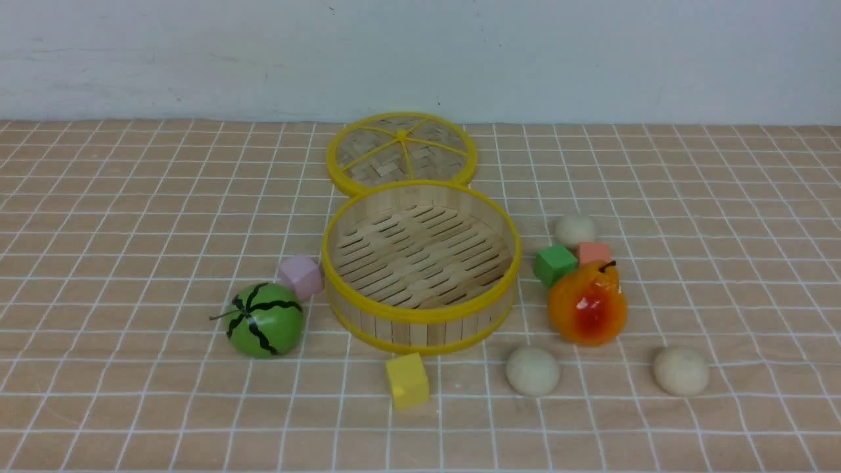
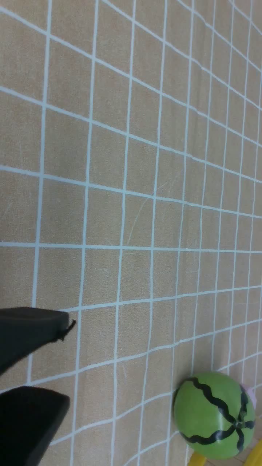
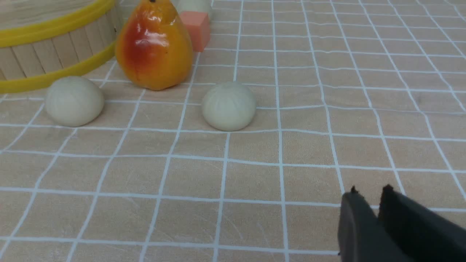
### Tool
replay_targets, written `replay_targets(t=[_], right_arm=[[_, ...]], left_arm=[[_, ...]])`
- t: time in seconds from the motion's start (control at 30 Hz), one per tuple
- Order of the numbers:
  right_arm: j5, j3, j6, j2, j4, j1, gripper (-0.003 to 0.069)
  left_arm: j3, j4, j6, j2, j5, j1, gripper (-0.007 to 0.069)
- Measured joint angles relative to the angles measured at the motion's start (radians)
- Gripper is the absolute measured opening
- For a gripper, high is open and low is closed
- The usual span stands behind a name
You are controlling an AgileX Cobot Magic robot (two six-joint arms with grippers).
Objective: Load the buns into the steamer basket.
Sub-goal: Use the right arm to grab a steamed stuffed bun
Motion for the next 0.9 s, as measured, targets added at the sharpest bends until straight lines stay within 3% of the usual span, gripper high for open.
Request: replay_targets(t=[0.9], right_arm=[[-0.017, 0.003, 0.000, 0.000, 0.000, 0.000, 0.0127]], left_arm=[[0.000, 0.000, 0.000, 0.000, 0.000, 0.000, 0.0238]])
